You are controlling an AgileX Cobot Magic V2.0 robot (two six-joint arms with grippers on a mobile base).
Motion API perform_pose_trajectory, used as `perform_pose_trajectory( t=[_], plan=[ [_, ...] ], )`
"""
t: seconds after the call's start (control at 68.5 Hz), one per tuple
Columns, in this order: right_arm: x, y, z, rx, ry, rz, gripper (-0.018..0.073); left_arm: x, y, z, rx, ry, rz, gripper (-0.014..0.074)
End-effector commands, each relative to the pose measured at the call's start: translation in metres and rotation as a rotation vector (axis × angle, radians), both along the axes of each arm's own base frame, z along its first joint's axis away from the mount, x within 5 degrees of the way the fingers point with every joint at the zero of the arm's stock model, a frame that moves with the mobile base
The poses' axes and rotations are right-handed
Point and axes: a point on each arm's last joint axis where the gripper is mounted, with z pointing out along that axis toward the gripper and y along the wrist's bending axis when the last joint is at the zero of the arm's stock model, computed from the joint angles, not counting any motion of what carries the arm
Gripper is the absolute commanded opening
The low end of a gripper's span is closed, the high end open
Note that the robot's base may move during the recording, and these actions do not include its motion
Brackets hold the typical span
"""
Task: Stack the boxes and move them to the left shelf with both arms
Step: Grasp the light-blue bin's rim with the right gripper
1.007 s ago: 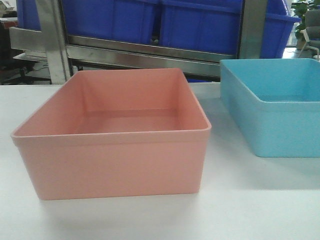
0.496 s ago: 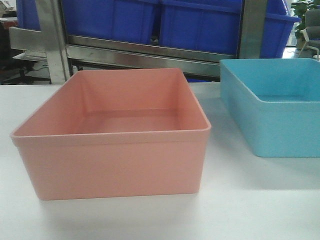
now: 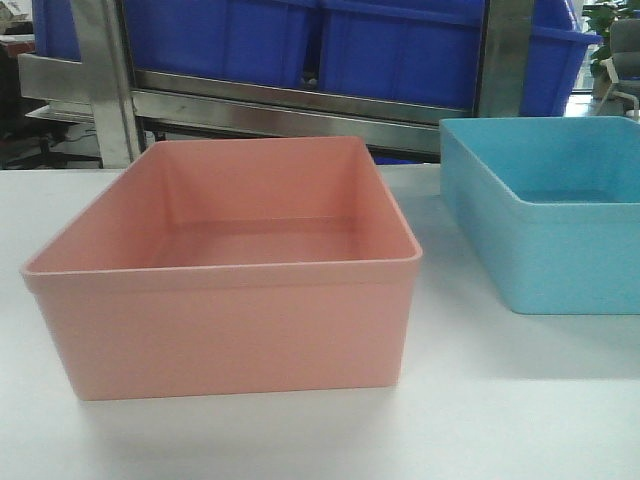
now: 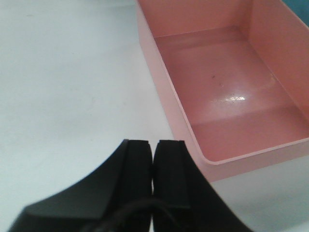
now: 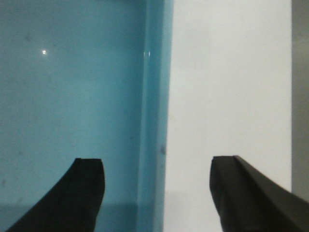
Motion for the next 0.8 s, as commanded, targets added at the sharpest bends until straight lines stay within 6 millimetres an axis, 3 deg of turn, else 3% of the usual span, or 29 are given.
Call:
perform_pose_trajectory(
  t=[0.0, 0.263, 0.409, 0.555, 0.788],
  plan=[
    [0.004, -0.002, 0.034, -0.037, -0.132, 0.002, 0.0471, 0.002, -0.002, 0.016, -0.036, -0.097, -0.008, -0.0013],
    [0.007, -0.003, 0.032, -0.047, -0.157, 0.003, 0.0037, 0.002, -0.002, 0.015, -0.030, -0.084, -0.007, -0.0013],
    [0.006, -0.003, 0.038, -0.046, -0.154, 0.005, 0.0057, 0.002, -0.002, 0.015, -0.034, -0.082, -0.007, -0.0013],
    [-0.002, 0.000, 0.058, -0.047, -0.175, 0.007, 0.0057, 0.002, -0.002, 0.015, -0.052, -0.074, -0.006, -0.0013],
    [-0.036, 0.012, 0.130, -0.006, -0.301, -0.045, 0.0057, 0.002, -0.003, 0.015, -0.059, -0.072, -0.005, -0.0013]
  ],
)
